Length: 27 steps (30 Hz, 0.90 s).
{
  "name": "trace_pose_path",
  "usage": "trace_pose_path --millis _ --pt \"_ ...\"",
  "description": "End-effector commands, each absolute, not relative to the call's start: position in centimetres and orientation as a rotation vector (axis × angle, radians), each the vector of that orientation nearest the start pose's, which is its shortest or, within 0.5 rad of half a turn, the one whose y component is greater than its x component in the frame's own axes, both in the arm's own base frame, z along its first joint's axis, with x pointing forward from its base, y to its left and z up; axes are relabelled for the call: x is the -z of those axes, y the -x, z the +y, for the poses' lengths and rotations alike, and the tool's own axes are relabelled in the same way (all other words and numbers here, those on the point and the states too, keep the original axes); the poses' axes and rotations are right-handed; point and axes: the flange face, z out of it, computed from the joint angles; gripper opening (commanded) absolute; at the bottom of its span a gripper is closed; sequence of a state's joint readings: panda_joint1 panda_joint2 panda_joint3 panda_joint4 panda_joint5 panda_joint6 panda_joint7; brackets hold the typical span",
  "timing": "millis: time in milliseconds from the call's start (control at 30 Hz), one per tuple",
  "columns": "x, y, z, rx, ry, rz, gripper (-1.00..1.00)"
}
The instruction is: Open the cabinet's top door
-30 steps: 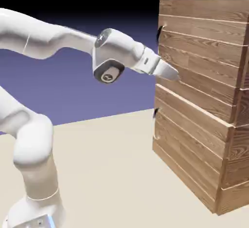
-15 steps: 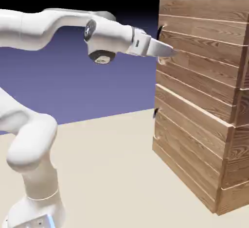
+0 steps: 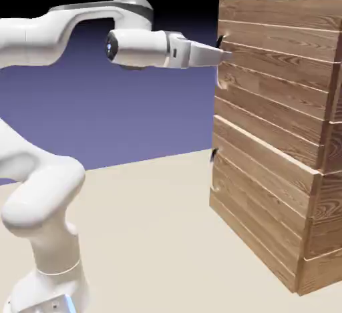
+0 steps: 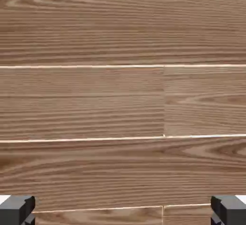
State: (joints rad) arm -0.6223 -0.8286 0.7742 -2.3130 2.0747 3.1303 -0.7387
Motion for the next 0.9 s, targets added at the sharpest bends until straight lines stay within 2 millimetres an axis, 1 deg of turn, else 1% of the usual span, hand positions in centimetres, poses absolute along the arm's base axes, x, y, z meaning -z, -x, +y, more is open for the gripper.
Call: trace_pose_path --millis 0,267,567,600,633,800,833,867 --pt "-62.9 -36.8 8.1 1.75 1.809 0.831 0.0" --pt "-61.1 -37.7 12.8 1.784 1.768 0.801 0.0" --pt "-57.5 -39.4 18.8 1.788 1.756 0.772 0.0" --pt "-57.2 -39.6 19.3 1.787 1.757 0.771 0.0" --pt "-57.2 -39.6 19.3 1.787 1.757 0.771 0.0" --pt "-57.2 -44.5 19.1 1.787 1.757 0.77 0.0" --pt "-57.2 -44.5 19.1 1.787 1.757 0.77 -1.0" --pt "-57.2 -44.5 19.1 1.787 1.757 0.77 -1.0"
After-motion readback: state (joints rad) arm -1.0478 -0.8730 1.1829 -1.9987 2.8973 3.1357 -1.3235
